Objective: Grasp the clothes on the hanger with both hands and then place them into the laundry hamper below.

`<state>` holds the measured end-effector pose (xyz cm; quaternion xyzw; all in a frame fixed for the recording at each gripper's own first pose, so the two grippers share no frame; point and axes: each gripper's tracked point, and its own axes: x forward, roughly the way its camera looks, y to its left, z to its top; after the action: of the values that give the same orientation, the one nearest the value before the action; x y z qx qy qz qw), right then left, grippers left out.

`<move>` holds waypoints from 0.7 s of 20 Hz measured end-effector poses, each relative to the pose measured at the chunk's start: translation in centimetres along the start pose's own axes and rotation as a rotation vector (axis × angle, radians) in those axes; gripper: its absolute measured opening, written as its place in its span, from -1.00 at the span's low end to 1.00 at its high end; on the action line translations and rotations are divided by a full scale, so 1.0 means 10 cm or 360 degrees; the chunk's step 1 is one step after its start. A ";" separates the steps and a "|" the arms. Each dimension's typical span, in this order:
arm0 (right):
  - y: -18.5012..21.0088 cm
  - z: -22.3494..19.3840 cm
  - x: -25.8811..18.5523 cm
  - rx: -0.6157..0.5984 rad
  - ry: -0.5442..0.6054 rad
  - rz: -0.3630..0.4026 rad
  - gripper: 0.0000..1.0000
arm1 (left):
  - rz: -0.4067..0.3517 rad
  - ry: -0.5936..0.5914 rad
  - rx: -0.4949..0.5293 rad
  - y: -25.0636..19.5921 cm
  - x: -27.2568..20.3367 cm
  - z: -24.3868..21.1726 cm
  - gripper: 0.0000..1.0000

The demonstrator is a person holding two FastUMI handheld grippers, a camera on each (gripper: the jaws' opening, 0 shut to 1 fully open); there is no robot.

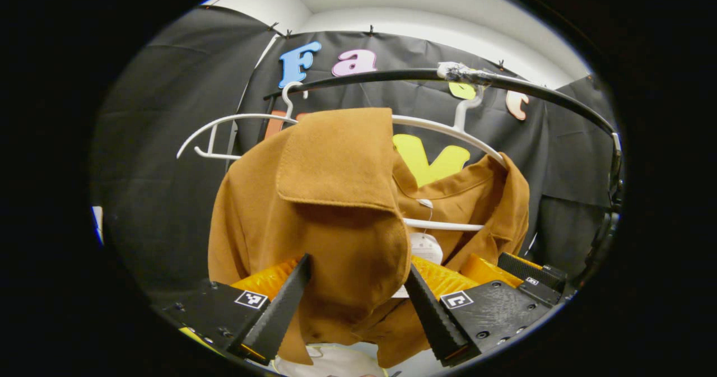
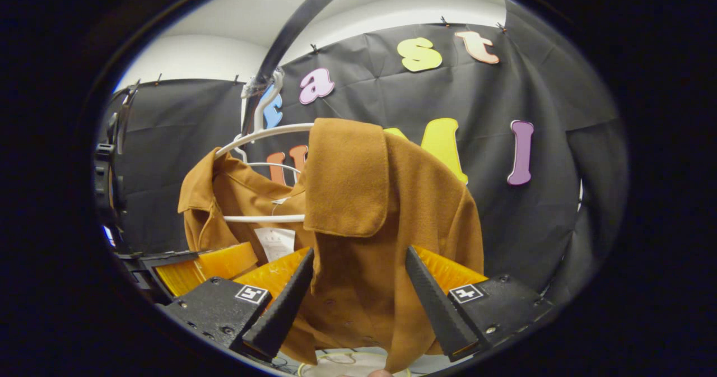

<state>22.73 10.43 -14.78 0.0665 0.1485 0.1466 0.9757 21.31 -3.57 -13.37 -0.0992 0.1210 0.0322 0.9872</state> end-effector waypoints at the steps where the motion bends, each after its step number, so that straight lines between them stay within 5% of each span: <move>1: 0.01 0.00 0.04 -0.0002 0.0002 0.0004 1.00 | 0.0000 0.0005 -0.0002 -0.01 0.00 0.00 1.00; 9: 0.03 0.05 0.27 0.0061 0.0005 -0.0024 1.00 | 0.0042 0.0019 -0.0001 0.02 0.04 -0.01 1.00; 11: 0.01 0.05 0.34 0.0051 -0.0001 -0.0071 1.00 | 0.0060 0.0028 0.0004 0.03 0.05 -0.02 0.77; 12: -0.01 0.05 0.37 0.0046 -0.0007 -0.0092 1.00 | 0.0078 0.0026 0.0008 0.05 0.05 -0.02 1.00; 14: -0.10 0.05 0.33 0.0031 -0.0014 -0.0173 0.87 | 0.0115 0.0023 0.0012 0.13 0.09 0.02 0.50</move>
<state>26.19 10.46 -15.39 0.0685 0.1492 0.0917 0.9822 22.10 -2.19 -13.69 -0.0913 0.1318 0.0666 0.9848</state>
